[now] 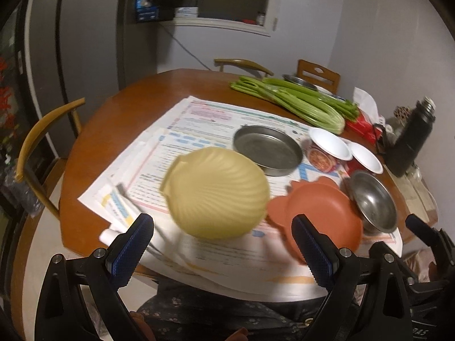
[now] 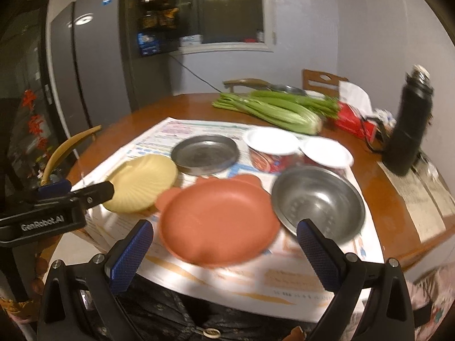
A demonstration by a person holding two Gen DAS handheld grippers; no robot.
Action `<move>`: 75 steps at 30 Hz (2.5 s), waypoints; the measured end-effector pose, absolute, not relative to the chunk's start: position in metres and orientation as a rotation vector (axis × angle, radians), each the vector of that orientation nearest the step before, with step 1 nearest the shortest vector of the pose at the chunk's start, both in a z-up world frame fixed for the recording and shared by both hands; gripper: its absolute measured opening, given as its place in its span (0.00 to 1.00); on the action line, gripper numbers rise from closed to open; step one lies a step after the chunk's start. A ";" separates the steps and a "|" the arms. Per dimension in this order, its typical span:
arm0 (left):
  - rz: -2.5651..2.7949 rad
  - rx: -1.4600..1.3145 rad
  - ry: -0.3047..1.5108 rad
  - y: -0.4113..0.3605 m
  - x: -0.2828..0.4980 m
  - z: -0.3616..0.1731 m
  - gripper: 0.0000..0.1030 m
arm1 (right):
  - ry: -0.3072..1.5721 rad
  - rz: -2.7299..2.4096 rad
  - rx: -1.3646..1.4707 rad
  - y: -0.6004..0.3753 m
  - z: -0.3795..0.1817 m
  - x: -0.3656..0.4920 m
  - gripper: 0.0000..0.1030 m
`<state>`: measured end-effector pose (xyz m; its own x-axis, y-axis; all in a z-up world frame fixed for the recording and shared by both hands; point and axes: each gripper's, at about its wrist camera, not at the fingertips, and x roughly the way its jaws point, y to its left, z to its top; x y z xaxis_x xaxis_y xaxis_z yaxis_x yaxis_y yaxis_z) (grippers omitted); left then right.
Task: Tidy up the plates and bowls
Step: 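Move the left tool to the rim of the yellow shell plate, then close the left tool on the yellow plate rim and lift it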
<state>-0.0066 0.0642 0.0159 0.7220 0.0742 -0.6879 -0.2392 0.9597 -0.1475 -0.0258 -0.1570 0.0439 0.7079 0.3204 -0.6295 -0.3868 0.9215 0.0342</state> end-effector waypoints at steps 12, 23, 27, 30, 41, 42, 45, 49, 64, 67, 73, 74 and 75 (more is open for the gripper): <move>0.234 -0.246 0.759 0.092 -0.004 0.012 0.95 | 0.684 0.501 -0.131 -0.113 0.053 -0.003 0.99; 0.246 -0.297 0.803 0.125 0.016 -0.006 0.95 | 0.734 0.532 -0.171 -0.084 0.041 0.028 0.96; 0.243 -0.305 0.823 0.133 0.025 -0.015 0.95 | 0.767 0.546 -0.198 -0.069 0.030 0.043 0.86; 0.236 -0.305 0.842 0.135 0.033 -0.021 0.95 | 0.791 0.553 -0.203 -0.060 0.023 0.053 0.81; 0.224 -0.314 0.875 0.146 0.052 -0.037 0.95 | 0.842 0.608 -0.234 -0.037 0.007 0.078 0.59; 0.220 -0.313 0.878 0.146 0.053 -0.038 0.95 | 0.841 0.606 -0.238 -0.036 0.005 0.079 0.58; 0.214 -0.317 0.882 0.146 0.054 -0.040 0.95 | 0.852 0.617 -0.234 -0.035 0.003 0.083 0.52; 0.187 -0.336 0.887 0.149 0.056 -0.040 0.94 | 0.877 0.648 -0.217 -0.034 -0.001 0.087 0.50; 0.168 -0.307 0.900 0.151 0.066 -0.039 0.72 | 0.915 0.706 -0.201 -0.028 -0.005 0.099 0.47; 0.163 -0.313 0.923 0.149 0.070 -0.046 0.69 | 0.900 0.691 -0.221 -0.025 -0.005 0.098 0.47; 0.139 -0.308 0.946 0.143 0.074 -0.053 0.48 | 0.907 0.694 -0.224 -0.023 -0.007 0.103 0.40; 0.137 -0.307 0.946 0.142 0.074 -0.053 0.46 | 0.913 0.698 -0.227 -0.022 -0.008 0.104 0.38; 0.133 -0.308 0.946 0.141 0.074 -0.054 0.42 | 0.917 0.701 -0.228 -0.021 -0.008 0.104 0.38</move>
<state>0.0745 0.1409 -0.0536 0.5806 -0.0218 -0.8139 -0.2456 0.9484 -0.2006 0.1038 -0.0206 -0.0085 0.4074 0.4574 -0.7905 -0.6432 0.7582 0.1072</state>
